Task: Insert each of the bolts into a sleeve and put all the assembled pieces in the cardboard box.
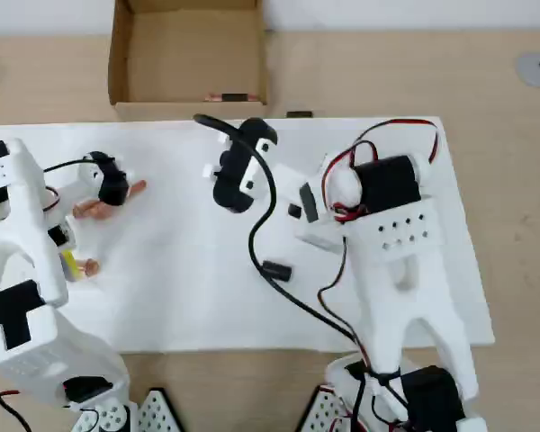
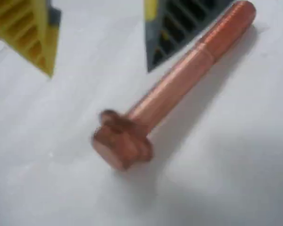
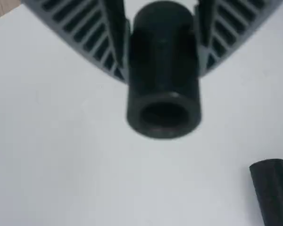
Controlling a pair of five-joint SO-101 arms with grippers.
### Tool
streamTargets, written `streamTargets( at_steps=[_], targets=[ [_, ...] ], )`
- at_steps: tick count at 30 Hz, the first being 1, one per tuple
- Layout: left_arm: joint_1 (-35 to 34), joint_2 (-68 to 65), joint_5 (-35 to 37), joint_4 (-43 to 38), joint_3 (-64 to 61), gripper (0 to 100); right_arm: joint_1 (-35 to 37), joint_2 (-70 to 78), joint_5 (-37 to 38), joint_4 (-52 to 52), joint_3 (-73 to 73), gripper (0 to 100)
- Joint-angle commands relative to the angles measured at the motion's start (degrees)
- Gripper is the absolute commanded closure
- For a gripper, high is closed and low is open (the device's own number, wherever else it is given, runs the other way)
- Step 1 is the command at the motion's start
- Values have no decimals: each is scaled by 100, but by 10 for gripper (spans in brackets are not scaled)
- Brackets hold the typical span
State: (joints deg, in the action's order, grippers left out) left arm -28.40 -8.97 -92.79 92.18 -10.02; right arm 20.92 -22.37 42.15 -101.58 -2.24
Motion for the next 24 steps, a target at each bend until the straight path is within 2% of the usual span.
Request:
streamTargets(
  at_steps=[1,9,17,22,24],
  targets=[
    [62,22,-3042,-422,-229,853,40,-13,-62,-79,31,987],
    [79,13,-3051,-1231,-1231,853,40,4,-62,-79,40,987],
    [79,13,-3024,-1354,-1301,853,57,4,-62,-79,40,987],
    [79,-435,-2576,-2198,-1477,853,57,4,-62,-79,40,987],
    [79,-620,-2541,-2048,-1275,853,57,4,-62,-79,40,987]
  ],
)
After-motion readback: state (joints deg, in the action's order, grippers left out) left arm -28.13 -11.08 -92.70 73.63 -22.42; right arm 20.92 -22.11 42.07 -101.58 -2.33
